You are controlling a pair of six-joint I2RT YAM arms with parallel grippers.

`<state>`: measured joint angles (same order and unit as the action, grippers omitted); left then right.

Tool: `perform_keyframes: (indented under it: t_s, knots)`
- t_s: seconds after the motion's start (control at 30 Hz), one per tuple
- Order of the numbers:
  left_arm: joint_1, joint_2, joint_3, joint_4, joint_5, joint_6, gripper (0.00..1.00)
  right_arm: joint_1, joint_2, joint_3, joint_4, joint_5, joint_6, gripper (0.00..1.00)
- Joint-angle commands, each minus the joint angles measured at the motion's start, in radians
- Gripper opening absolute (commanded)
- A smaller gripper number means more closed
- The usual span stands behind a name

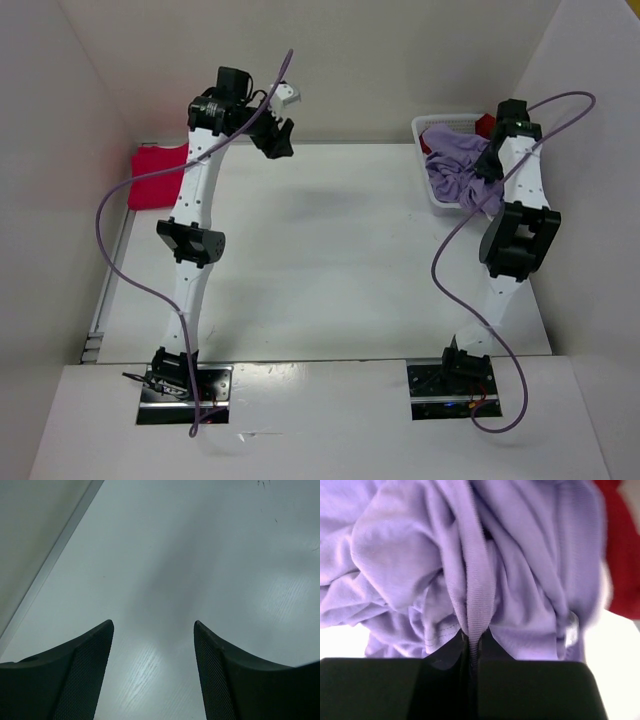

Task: Fold and stack the t-shirts
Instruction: Grab crumpled tshirt from bin with the right arm

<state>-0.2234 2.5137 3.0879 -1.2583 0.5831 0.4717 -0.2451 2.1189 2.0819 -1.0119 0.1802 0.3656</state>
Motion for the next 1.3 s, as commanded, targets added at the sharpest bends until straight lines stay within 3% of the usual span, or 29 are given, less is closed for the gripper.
perform_keyframes:
  t_s: [0.0, 0.13, 0.3, 0.4, 0.5, 0.6, 0.63, 0.7, 0.8, 0.83, 0.9, 0.93, 0.97, 1.03, 1.07, 1.1, 1.13, 1.27]
  knots:
    - [-0.011, -0.081, -0.043, -0.012, 0.044, 0.01, 0.73, -0.01, -0.164, 0.029, 0.019, 0.013, 0.001, 0.0]
    - [-0.033, -0.118, -0.063, -0.012, 0.032, 0.019, 0.73, 0.001, -0.276, 0.154, 0.01, 0.013, 0.001, 0.0]
    - [-0.042, -0.165, -0.037, 0.008, -0.026, 0.019, 0.77, 0.001, -0.352, 0.225, 0.064, -0.122, -0.02, 0.0]
    - [-0.042, -0.187, -0.037, -0.001, -0.026, 0.019, 0.79, 0.001, -0.364, 0.239, 0.084, -0.18, -0.03, 0.0]
    - [-0.042, -0.211, -0.086, -0.001, -0.006, 0.019, 0.79, 0.001, -0.323, 0.248, 0.084, -0.124, -0.03, 0.0]
    - [-0.065, -0.236, -0.106, -0.001, -0.006, 0.01, 0.79, 0.001, -0.225, 0.248, 0.073, -0.123, -0.039, 0.2]
    - [-0.065, -0.248, -0.106, -0.001, -0.015, 0.01, 0.79, 0.001, -0.206, 0.236, 0.073, -0.123, -0.039, 0.34]
    - [-0.074, -0.26, -0.12, -0.001, -0.028, 0.01, 0.79, 0.001, -0.18, 0.216, 0.064, -0.119, -0.048, 0.46]
    - [-0.074, -0.288, -0.17, -0.001, -0.028, 0.01, 0.79, 0.001, -0.18, 0.155, 0.073, -0.088, -0.048, 0.49]
    - [-0.074, -0.297, -0.17, -0.001, -0.028, 0.021, 0.79, 0.001, -0.171, 0.121, 0.084, -0.088, -0.048, 0.48]
    - [-0.074, -0.297, -0.182, -0.01, -0.038, 0.021, 0.79, 0.001, -0.162, 0.1, 0.084, -0.088, -0.048, 0.32]
    - [-0.074, -0.297, -0.182, -0.01, -0.039, 0.021, 0.79, 0.001, -0.148, 0.081, 0.084, -0.088, -0.048, 0.21]
    - [-0.074, -0.297, -0.182, -0.01, -0.039, 0.021, 0.79, 0.001, -0.148, 0.066, 0.084, -0.088, -0.048, 0.0]
    - [-0.064, -0.297, -0.182, -0.01, -0.039, 0.021, 0.79, 0.001, -0.148, 0.027, 0.093, -0.061, -0.048, 0.0]
    - [-0.064, -0.297, -0.182, -0.01, -0.039, 0.021, 0.79, 0.001, -0.16, 0.014, 0.093, -0.061, -0.048, 0.08]
    - [-0.064, -0.297, -0.182, -0.019, -0.039, 0.021, 0.79, 0.001, -0.16, -0.021, 0.093, -0.051, -0.048, 0.49]
    - [-0.053, -0.288, -0.182, -0.02, -0.039, 0.03, 0.79, 0.001, -0.175, -0.043, 0.093, -0.071, -0.048, 0.58]
    - [-0.044, -0.268, -0.173, -0.029, -0.014, 0.03, 0.79, 0.001, -0.163, -0.118, 0.096, -0.072, -0.048, 0.6]
